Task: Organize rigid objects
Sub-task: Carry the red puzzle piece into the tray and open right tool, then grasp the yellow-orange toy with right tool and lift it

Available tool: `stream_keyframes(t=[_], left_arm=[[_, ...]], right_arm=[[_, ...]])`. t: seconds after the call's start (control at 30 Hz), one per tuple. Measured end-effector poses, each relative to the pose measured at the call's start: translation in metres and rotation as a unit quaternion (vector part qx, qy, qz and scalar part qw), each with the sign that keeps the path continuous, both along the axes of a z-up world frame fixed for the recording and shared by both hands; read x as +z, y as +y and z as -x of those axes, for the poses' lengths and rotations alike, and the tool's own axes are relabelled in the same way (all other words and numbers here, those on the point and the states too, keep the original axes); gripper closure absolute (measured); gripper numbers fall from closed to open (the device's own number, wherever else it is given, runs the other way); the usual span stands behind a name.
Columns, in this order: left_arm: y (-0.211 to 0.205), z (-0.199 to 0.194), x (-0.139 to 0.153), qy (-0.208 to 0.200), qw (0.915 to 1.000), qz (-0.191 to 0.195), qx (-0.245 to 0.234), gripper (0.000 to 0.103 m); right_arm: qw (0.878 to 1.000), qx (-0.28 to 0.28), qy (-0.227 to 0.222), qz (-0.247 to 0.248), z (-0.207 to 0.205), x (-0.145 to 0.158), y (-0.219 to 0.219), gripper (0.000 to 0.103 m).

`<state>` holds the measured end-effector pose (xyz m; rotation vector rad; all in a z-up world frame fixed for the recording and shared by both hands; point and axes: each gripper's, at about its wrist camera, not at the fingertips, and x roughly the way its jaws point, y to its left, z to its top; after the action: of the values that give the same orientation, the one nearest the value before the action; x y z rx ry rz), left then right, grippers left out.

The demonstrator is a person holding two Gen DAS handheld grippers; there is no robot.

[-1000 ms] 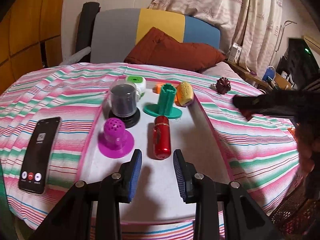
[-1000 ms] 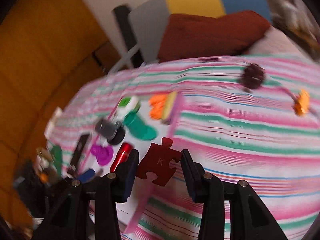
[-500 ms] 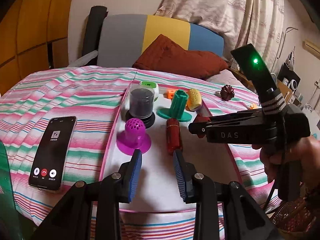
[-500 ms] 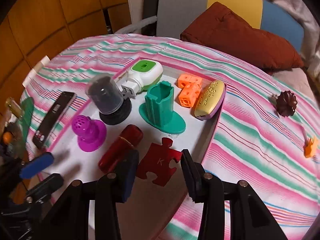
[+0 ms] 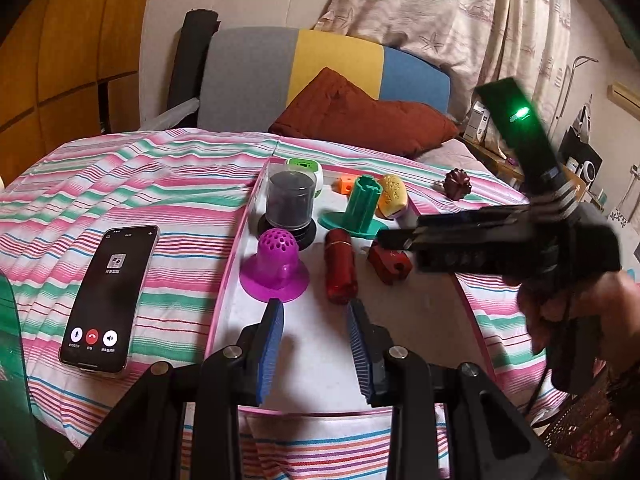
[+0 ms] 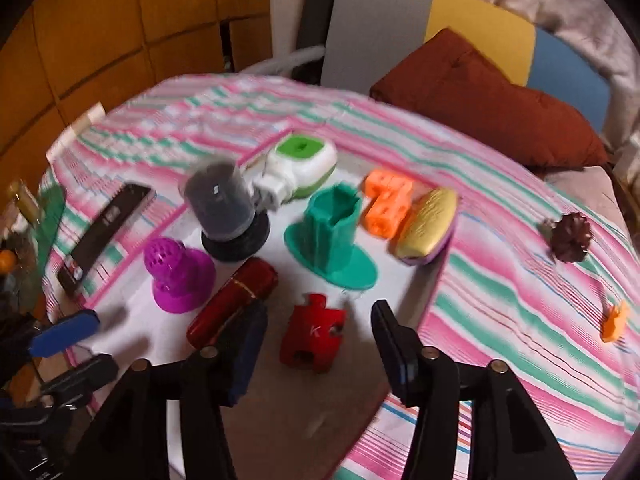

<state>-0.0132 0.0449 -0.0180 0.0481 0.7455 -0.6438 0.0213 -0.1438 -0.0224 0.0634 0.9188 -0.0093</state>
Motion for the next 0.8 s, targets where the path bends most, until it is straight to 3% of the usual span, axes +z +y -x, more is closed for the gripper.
stream_keyframes(t=[0.17, 0.3, 0.53, 0.8], left_arm=[[-0.006, 0.003, -0.001, 0.001, 1.0, -0.004, -0.008, 0.071], [-0.011, 0.009, 0.0, 0.009, 0.999, 0.014, -0.042, 0.071], [-0.028, 0.027, 0.005, -0.016, 0.997, -0.005, -0.075, 0.071], [-0.036, 0.033, 0.01, -0.017, 0.9963, -0.011, -0.083, 0.071]], right_arm=[[0.998, -0.048, -0.024, -0.038, 0.022, 0.014, -0.031, 0.044], [0.995, -0.08, -0.027, -0.047, 0.038, 0.016, -0.054, 0.044], [0.991, -0.126, 0.012, -0.049, 0.05, -0.005, -0.09, 0.044], [0.979, -0.191, 0.036, -0.059, 0.065, -0.017, -0.154, 0.044]])
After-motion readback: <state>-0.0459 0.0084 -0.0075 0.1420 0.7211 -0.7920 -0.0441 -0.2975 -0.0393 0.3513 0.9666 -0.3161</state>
